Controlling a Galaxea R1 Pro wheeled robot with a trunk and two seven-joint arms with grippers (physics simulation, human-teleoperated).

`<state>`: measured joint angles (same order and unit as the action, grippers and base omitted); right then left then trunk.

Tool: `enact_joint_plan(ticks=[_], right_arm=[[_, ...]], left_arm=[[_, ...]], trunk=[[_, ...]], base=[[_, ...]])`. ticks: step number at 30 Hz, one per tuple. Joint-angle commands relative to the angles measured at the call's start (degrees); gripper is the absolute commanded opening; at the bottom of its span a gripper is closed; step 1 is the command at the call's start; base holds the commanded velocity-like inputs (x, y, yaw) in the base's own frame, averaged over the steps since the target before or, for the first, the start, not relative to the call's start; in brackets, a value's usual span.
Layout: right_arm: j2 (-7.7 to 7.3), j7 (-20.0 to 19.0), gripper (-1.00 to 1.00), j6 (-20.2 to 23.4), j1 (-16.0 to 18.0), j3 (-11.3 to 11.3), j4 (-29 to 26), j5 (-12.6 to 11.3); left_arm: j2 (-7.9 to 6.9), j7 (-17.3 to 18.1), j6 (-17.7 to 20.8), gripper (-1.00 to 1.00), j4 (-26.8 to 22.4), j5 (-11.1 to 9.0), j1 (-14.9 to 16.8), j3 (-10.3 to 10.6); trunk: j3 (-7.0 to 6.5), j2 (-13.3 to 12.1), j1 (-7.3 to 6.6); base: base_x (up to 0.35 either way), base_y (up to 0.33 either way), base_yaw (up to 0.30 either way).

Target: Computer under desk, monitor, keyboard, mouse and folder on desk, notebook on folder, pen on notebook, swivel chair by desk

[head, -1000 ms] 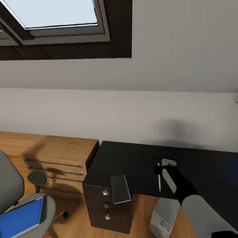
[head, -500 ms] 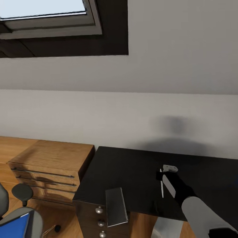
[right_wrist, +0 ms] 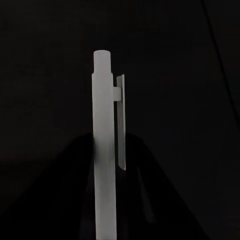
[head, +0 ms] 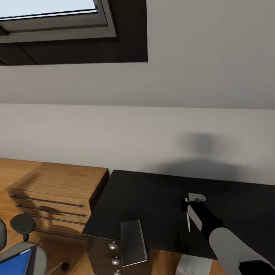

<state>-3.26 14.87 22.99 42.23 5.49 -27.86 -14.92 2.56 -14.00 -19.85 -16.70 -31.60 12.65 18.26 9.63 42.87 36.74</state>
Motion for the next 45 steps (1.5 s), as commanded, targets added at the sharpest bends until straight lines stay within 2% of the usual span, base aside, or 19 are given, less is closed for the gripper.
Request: enact_joint_plan(ticks=[1,38,41,42,45], right_arm=[[-0.06,0.5,-1.0,0.2,0.0,0.5,0.0,-0.6],[0.01,0.5,-1.0,-0.8,0.0,0.6,0.3,-0.3],[0.01,0.5,-1.0,-0.7,0.0,0.6,0.3,-0.3],[0.01,0.5,1.0,-0.8,0.0,0.6,0.3,-0.3],[0.01,0.5,1.0,-0.8,0.0,0.6,0.3,-0.3]], left_arm=[[0.03,-0.5,-0.2,1.0,0.0,-0.3,0.0,0.5],[0.25,-0.9,-0.2,1.0,0.0,-0.2,0.0,0.5],[0.25,-0.8,-0.2,1.0,0.0,-0.2,0.0,0.5],[0.25,-0.8,-0.2,1.0,0.0,-0.2,0.0,0.5],[0.2,-0.5,-0.3,1.0,0.0,-0.1,0.0,0.5]], trunk=[[0.28,0.5,0.24],[6.92,15.3,8.37],[6.92,15.3,8.37],[6.92,15.3,8.37],[6.92,15.3,8.37]], base=[[0.0,0.0,0.0],[0.0,0.0,0.0],[0.0,0.0,0.0],[0.0,0.0,0.0],[0.0,0.0,0.0]])
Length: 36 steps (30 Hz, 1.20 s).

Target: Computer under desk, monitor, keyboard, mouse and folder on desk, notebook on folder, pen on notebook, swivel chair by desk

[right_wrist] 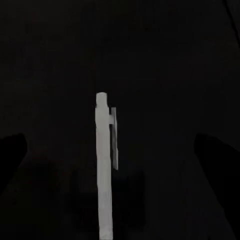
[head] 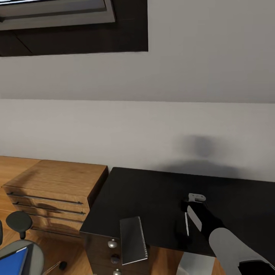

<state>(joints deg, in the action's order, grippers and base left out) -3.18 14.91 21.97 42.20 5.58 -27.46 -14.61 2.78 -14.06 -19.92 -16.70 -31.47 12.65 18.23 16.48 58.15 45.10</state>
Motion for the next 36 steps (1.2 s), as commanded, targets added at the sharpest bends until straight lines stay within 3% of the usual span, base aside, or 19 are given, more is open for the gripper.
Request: enact_joint_plan(ticks=[1,7,10,13,15,18,22,24,36], right_arm=[[-0.08,0.5,1.0,0.3,0.0,0.5,-0.2,-0.6],[-0.09,0.5,1.0,0.3,0.0,0.5,-1.3,-0.6],[-0.17,0.7,1.0,0.5,0.0,0.3,-5.3,-0.7],[-0.24,1.0,1.0,2.4,-0.4,0.1,-13.6,-1.0],[-0.22,1.1,1.0,6.6,-2.1,0.1,-21.9,-1.1],[-0.08,1.2,1.0,9.4,-5.5,0.1,-29.2,-1.1],[0.0,1.6,1.0,10.5,-7.8,0.1,-33.8,-1.2],[1.14,2.6,1.0,10.8,-9.1,0.1,-37.7,-1.2],[2.12,2.8,1.0,10.5,-9.4,0.1,-38.2,-1.0]], left_arm=[[-0.04,-0.4,-0.2,1.0,0.0,-0.3,0.1,0.5],[-0.06,-0.4,-0.2,1.0,0.0,-0.3,0.0,0.5],[-0.06,-0.4,-0.2,1.0,0.0,-0.3,0.0,0.5],[-0.06,-0.4,-0.2,1.0,0.0,-0.3,0.0,0.5],[-0.06,-0.4,-0.2,1.0,0.0,-0.3,0.0,0.5],[-0.09,-0.4,-0.1,1.0,0.1,-0.3,0.0,0.5],[-0.13,-0.4,-0.2,1.0,0.1,-0.3,0.0,0.5],[-0.11,-0.4,-0.1,1.0,0.1,-0.3,0.0,0.5],[-0.3,-0.4,-0.1,1.0,0.1,-0.4,0.0,0.5]], trunk=[[0.07,0.1,0.0],[0.07,0.1,0.0],[0.07,0.1,0.0],[0.07,0.1,0.0],[0.07,0.1,0.0],[0.07,0.1,0.0],[0.07,0.1,0.0],[0.07,0.1,0.0],[-0.6,0.1,0.0]], base=[[0.0,0.0,0.0],[0.0,0.0,0.0],[0.0,0.0,0.0],[0.0,0.0,0.0],[0.0,0.0,0.0],[0.0,0.0,0.0],[0.0,0.0,0.0],[0.0,0.0,0.0],[-0.024,0.0,0.0]])
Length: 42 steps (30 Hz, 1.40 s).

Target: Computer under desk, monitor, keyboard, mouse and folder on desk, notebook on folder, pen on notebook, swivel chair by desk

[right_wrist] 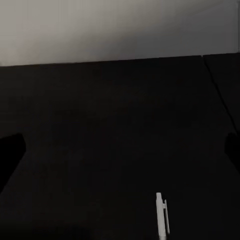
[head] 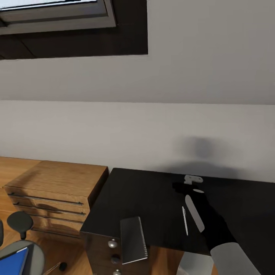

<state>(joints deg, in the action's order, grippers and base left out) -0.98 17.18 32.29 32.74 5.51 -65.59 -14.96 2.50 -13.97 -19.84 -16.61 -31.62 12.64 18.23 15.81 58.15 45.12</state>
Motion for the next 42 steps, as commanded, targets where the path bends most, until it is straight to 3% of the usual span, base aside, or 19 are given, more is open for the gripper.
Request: enact_joint_plan(ticks=[1,17,42], right_arm=[[-0.07,0.6,1.0,0.1,0.0,0.2,0.0,-0.6],[0.02,0.5,1.0,0.1,0.0,0.3,0.3,-0.5],[0.1,0.5,1.0,-0.1,0.0,0.4,0.3,-0.6]], left_arm=[[-0.03,-0.4,-0.2,1.0,0.0,-0.3,0.0,0.5],[-0.16,-0.5,-0.2,1.0,0.0,-0.5,0.1,0.4],[-1.27,-0.7,-0.2,1.0,0.2,-0.8,0.0,0.0]], trunk=[[-0.02,0.0,-0.02],[-0.56,0.0,-0.02],[1.25,0.0,-0.02]], base=[[-0.231,0.0,0.0],[-0.291,0.0,0.055],[-0.009,0.0,0.08]])
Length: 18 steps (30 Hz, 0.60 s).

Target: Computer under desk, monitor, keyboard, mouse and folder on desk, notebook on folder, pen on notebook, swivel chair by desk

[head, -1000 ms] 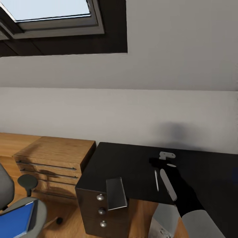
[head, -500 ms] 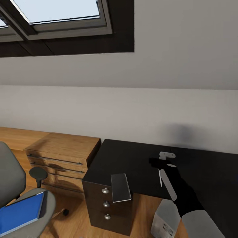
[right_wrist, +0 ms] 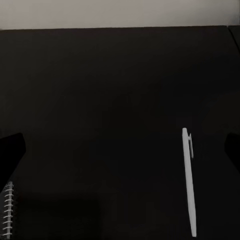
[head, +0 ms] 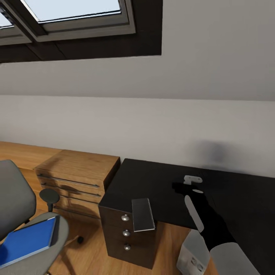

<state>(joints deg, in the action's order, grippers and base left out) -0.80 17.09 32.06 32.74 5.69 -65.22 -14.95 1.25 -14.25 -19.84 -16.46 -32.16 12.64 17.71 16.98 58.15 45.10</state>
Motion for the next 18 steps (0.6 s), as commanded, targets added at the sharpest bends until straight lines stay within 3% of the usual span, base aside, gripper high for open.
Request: enact_joint_plan(ticks=[1,11,18], right_arm=[[-0.08,0.6,1.0,0.2,0.0,0.2,-0.1,-0.6],[-0.02,0.5,1.0,0.1,0.0,0.3,0.1,-0.6],[-0.01,0.5,1.0,0.0,0.0,0.3,0.2,-0.6]], left_arm=[[-0.02,-0.4,-0.2,1.0,0.0,-0.3,0.0,0.5],[-0.02,-0.5,-0.2,1.0,0.0,-0.3,0.1,0.5],[-0.02,-0.5,-0.2,1.0,0.0,-0.3,0.1,0.5]], trunk=[[0.16,0.1,0.0],[0.94,0.1,0.0],[1.06,0.1,0.0]], base=[[0.0,0.0,0.139],[0.0,0.0,0.131],[0.0,0.001,0.025]])
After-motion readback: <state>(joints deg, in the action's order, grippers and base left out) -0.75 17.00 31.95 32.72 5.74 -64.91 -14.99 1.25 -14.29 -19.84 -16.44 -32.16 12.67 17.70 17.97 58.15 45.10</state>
